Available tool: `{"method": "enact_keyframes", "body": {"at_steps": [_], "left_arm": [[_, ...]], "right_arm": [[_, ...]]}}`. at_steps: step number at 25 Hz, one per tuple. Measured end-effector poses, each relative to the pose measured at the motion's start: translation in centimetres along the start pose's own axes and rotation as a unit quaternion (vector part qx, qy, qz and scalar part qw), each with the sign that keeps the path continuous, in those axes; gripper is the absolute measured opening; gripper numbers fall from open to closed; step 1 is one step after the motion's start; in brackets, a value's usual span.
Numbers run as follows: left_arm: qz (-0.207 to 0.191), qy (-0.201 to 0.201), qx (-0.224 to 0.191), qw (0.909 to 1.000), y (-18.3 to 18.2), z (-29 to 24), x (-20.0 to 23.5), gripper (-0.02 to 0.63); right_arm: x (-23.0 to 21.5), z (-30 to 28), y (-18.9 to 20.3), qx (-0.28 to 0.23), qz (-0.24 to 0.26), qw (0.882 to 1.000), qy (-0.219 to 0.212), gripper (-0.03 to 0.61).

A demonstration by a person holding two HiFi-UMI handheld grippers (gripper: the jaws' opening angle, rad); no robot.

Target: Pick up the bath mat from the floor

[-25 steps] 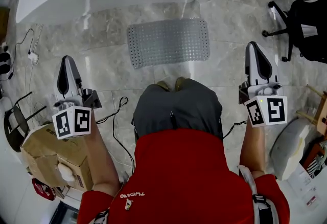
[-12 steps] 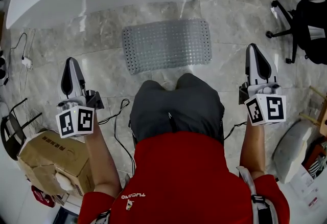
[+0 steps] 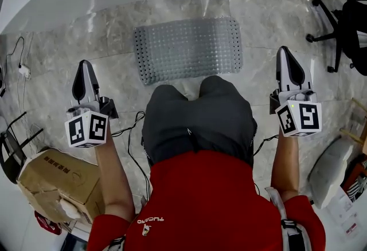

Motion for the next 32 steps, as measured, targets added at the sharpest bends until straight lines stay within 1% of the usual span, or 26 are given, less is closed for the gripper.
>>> {"method": "enact_keyframes", "body": {"at_steps": [6, 14, 25, 32], "left_arm": [[0.007, 0.000, 0.014, 0.9999, 4.7, -1.3, 0.5, 0.005], [0.005, -0.008, 0.016, 0.9998, 10.9, -2.7, 1.8, 0.005], [-0.013, -0.016, 0.025, 0.9995, 17.5, -3.7, 3.4, 0.005], [-0.009, -0.020, 0.028, 0.9994, 21.7, -4.6, 4.0, 0.006]], "right_arm": [[-0.3, -1.6, 3.7, 0.010, 0.004, 1.000, 0.004, 0.002], [-0.5, -3.9, 9.7, 0.020, 0.014, 1.000, 0.008, 0.002], [-0.8, -6.4, 16.1, 0.024, 0.023, 0.999, 0.013, 0.002], [-1.0, -7.3, 19.8, 0.023, 0.023, 0.999, 0.018, 0.003]]}}
Point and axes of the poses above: the fingertips, and each gripper's own axes: z backward along the fingers, x to its left, y out of its underside, the point moved 4 cm from there along z, backward along the fingers, and after that the axes turned 2 degrees about -y, right-handed, at the moved point
